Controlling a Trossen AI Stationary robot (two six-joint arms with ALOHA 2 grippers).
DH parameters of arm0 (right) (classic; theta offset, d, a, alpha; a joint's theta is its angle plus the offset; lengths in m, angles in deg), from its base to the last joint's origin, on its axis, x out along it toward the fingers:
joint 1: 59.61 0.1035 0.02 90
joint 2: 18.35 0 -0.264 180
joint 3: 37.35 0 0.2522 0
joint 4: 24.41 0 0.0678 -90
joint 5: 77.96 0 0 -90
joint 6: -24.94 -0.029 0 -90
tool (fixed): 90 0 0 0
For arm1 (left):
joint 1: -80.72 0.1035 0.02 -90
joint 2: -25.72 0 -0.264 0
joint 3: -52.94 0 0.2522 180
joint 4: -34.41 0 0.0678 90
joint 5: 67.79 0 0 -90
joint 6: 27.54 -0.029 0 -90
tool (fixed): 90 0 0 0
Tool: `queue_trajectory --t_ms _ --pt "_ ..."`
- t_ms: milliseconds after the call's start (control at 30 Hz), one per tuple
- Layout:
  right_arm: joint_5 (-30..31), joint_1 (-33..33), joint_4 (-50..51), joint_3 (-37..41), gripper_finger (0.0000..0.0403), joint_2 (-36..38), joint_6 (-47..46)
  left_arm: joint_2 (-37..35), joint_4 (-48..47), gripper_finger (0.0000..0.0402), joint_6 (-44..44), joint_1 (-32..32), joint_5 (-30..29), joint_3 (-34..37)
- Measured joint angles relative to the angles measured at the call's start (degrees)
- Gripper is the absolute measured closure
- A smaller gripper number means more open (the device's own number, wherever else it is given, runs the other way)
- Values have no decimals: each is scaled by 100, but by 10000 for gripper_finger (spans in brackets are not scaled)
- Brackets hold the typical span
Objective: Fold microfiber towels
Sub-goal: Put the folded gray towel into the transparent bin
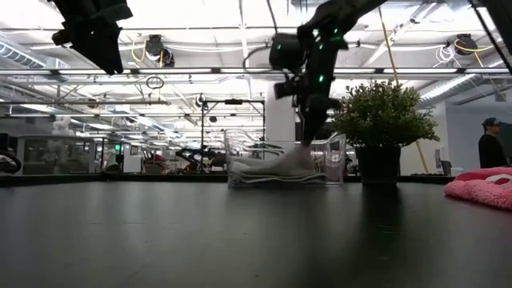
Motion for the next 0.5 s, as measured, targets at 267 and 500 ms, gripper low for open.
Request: queue_trajectory --t_ms 267,500 --pt "-29 -10 -357 -2 376 845 36 0 2 270 69 0 -61 0" --pt "-911 -210 -1158 -7 376 399 -243 0 4 270 78 0 -153 0"
